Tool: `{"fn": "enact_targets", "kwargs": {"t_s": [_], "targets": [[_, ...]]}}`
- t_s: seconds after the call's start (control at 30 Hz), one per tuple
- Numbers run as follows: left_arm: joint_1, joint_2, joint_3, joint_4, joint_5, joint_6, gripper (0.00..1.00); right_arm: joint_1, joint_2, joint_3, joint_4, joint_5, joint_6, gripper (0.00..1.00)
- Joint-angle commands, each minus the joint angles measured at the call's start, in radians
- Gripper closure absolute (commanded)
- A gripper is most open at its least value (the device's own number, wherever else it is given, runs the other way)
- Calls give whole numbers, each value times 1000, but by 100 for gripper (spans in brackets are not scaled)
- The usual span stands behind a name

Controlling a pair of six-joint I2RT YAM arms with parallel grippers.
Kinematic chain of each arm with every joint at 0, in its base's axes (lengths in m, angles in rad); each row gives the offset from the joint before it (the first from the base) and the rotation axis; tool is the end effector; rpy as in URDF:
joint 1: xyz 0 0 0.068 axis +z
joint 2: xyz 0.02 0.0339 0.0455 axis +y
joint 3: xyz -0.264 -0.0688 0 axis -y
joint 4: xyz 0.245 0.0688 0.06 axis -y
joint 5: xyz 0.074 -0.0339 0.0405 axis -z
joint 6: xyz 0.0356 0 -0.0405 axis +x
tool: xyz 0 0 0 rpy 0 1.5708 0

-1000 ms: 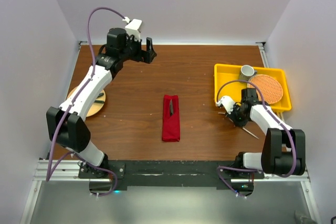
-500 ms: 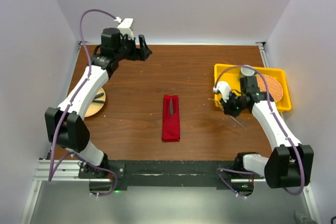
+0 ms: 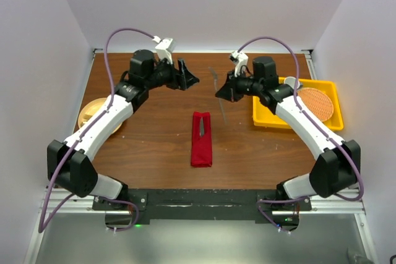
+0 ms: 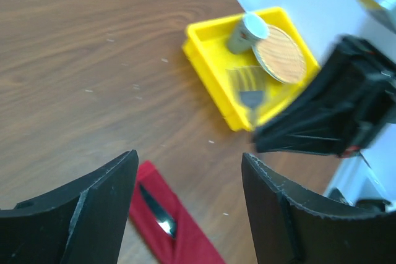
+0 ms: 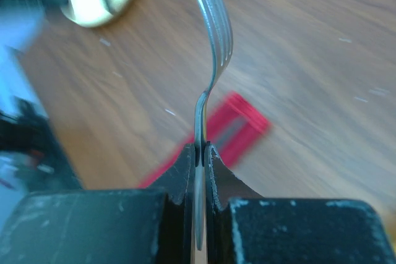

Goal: Fold the napkin into a case and place the utensils inside
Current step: Pass from the right arm to the left

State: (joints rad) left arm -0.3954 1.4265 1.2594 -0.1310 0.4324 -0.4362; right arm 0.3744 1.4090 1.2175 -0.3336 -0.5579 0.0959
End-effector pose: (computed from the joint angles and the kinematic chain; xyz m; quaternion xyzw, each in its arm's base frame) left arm 0.3036 -0.1429 0.3619 0.1114 0.7880 -0.3923 0.4613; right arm 0.2905 0.1344 0.3341 -0.2518 0.8058 0.3438 0.4113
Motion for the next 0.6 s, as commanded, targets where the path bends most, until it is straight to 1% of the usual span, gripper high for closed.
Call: {"fn": "enact_targets", "kwargs": {"t_s": [0.0,0.03,0.13,0.3,0.4,0.5,0.53,0.57], "targets": [[-40,20,60,39,17,-58,29,47,8,40,250,-72,301,100],[-49,25,60,42,20,-68,29,52,8,36,286,-82,344,100],[-68,31,55,54,38,-104,31,66,-1,16,326,-99,393,100],[-92,34,46,74,49,-139,35,77,-22,-18,364,-123,432,100],[-92,25,32,114,66,-159,39,77,-28,-30,373,-126,439,100],[-92,17,18,154,75,-174,45,77,-30,-29,377,-131,442,100],[-92,22,18,154,74,-177,52,77,-31,-29,384,-137,444,100],[-92,25,18,151,71,-190,55,77,-35,-33,387,-140,449,100]]}}
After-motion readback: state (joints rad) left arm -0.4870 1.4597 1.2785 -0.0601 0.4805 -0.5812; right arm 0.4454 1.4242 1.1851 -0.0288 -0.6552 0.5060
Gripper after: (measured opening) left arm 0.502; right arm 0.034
